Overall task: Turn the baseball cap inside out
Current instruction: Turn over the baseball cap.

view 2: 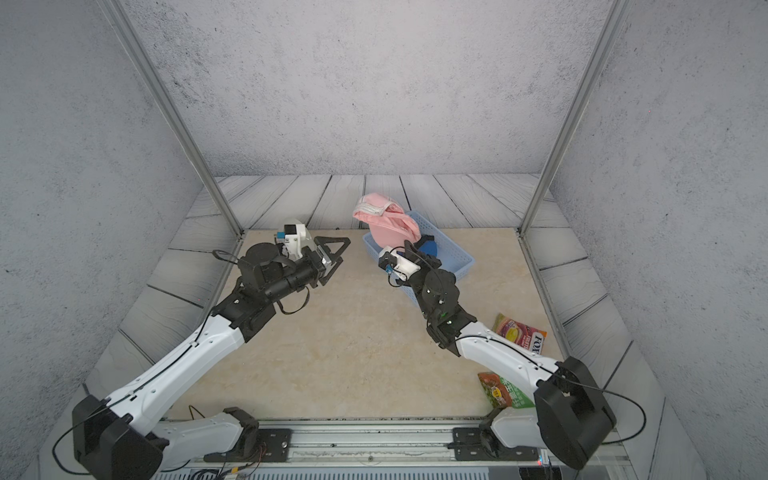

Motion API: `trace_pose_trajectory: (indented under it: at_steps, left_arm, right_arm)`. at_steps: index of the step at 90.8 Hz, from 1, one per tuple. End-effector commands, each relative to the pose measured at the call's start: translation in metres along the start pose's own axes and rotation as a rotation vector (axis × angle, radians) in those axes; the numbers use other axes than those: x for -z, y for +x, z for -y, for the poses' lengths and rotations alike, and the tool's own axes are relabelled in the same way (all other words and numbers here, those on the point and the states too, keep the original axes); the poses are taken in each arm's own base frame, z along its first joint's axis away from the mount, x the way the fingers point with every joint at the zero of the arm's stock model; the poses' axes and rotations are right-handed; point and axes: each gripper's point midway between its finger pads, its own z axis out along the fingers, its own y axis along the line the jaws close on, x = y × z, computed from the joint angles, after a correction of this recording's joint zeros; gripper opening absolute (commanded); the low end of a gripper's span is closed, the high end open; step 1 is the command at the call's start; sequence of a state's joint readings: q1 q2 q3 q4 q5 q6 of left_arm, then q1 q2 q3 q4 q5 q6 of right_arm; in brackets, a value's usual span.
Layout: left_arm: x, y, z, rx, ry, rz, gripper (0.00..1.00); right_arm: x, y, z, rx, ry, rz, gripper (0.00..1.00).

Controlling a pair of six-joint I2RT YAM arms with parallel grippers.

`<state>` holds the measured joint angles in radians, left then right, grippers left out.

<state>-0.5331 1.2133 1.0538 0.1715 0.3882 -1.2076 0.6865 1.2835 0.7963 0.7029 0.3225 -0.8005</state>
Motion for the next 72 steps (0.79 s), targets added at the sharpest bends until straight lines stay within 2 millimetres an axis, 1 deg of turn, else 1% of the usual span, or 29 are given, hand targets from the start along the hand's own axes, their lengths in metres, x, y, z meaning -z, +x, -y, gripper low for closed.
trace_pose_trajectory:
  at_steps: [1,15,25,28,34,43,46,49,52,60,68,72]
  left_arm:
    - [-0.008,-0.004,0.034,0.006,0.111,0.002,0.98]
    - [-0.02,0.002,0.044,0.01,0.138,-0.035,0.98]
    - [-0.026,0.004,0.043,0.02,0.139,-0.04,1.0]
    - [-0.027,0.003,0.041,0.03,0.135,-0.036,0.97]
    - [-0.03,0.002,0.039,0.04,0.14,-0.023,0.85]
    - [-0.036,0.001,0.033,0.05,0.127,-0.012,0.6]
    - [-0.038,0.001,0.03,0.051,0.124,-0.008,0.49]
    - [-0.039,0.0,0.03,0.048,0.129,-0.002,0.34]
    - [-0.04,-0.001,0.028,0.045,0.125,0.007,0.22]
    - [-0.038,-0.005,0.024,0.03,0.097,0.036,0.0]
    - [-0.034,-0.007,0.021,-0.013,0.055,0.05,0.0]
    - [-0.032,-0.008,0.019,-0.041,0.035,0.054,0.0]
  right_arm:
    - [0.015,-0.022,0.016,-0.152,0.041,0.053,0.0]
    - [0.02,-0.039,0.003,-0.179,0.011,0.084,0.0]
    - [0.019,-0.045,-0.005,-0.182,-0.001,0.089,0.0]
    - [0.019,-0.046,-0.006,-0.184,-0.002,0.088,0.0]
    - [0.018,-0.047,-0.01,-0.195,-0.004,0.086,0.0]
    - [0.021,-0.049,-0.014,-0.23,-0.014,0.091,0.0]
    - [0.022,-0.049,-0.016,-0.242,-0.02,0.092,0.0]
    - [0.023,-0.048,-0.017,-0.251,-0.024,0.09,0.0]
    - [0.024,-0.046,-0.019,-0.259,-0.027,0.085,0.0]
    - [0.029,-0.04,-0.02,-0.28,-0.024,0.069,0.0]
    - [0.035,-0.031,-0.02,-0.307,-0.024,0.045,0.0]
    - [0.039,-0.026,-0.022,-0.321,-0.035,0.032,0.12]
